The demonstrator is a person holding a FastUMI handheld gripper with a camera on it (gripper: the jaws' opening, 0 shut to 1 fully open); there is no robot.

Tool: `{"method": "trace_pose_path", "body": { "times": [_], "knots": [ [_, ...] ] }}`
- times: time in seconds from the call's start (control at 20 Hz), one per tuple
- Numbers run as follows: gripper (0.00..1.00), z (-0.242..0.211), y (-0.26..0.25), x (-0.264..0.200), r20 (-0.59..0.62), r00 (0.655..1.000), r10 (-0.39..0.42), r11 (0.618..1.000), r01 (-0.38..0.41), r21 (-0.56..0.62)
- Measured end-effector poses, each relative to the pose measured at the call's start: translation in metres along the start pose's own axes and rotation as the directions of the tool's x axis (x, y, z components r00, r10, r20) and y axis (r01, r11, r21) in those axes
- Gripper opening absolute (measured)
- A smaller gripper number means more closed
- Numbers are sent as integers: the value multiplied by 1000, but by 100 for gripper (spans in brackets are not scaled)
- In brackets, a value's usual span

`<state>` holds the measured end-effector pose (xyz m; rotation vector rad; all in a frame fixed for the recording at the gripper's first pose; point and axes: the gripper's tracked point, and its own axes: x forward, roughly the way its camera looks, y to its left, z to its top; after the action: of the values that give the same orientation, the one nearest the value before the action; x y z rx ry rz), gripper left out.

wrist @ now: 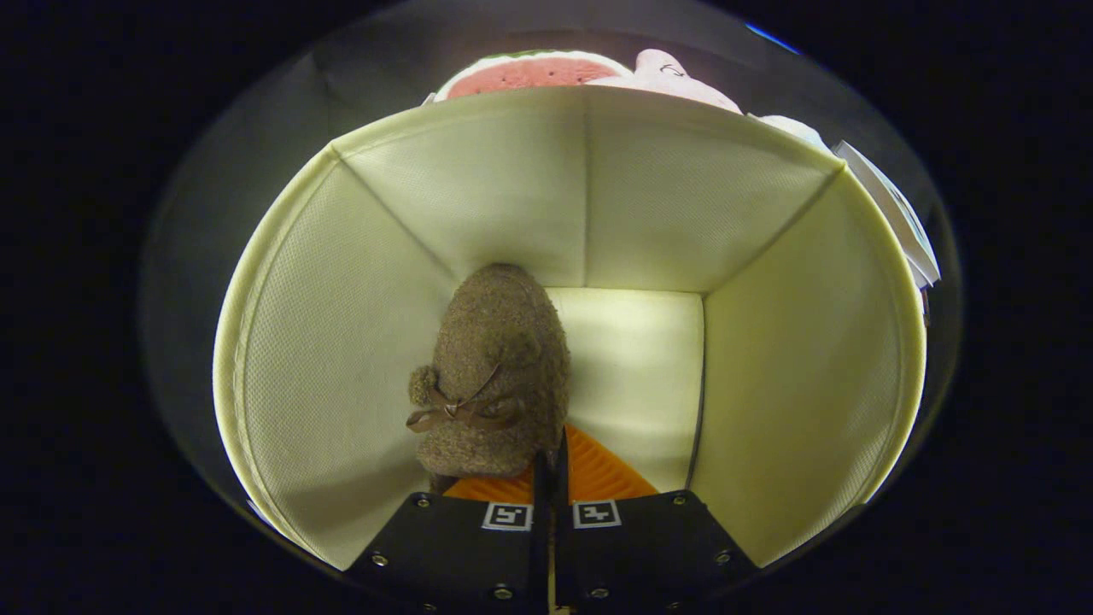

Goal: Open the storage box then place both shoes into the box .Put the left shoe in first, then the right shoe, with the right side of both shoes facing outward in a uniform manner.

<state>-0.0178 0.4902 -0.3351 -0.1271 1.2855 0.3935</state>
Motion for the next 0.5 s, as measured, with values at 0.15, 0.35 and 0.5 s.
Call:
{"method": "trace_pose_path", "body": {
  "times": [0.15, 0.35, 0.5],
  "knots": [
    [15, -3, -1, -15, -12, 999, 40, 999, -40, 16],
    [52, -1, -3, -49, 35, 994, 108, 993, -109, 37],
    [52, 12, -10, -90, 130, 979, 155, 987, -160, 31]
  ]
}}
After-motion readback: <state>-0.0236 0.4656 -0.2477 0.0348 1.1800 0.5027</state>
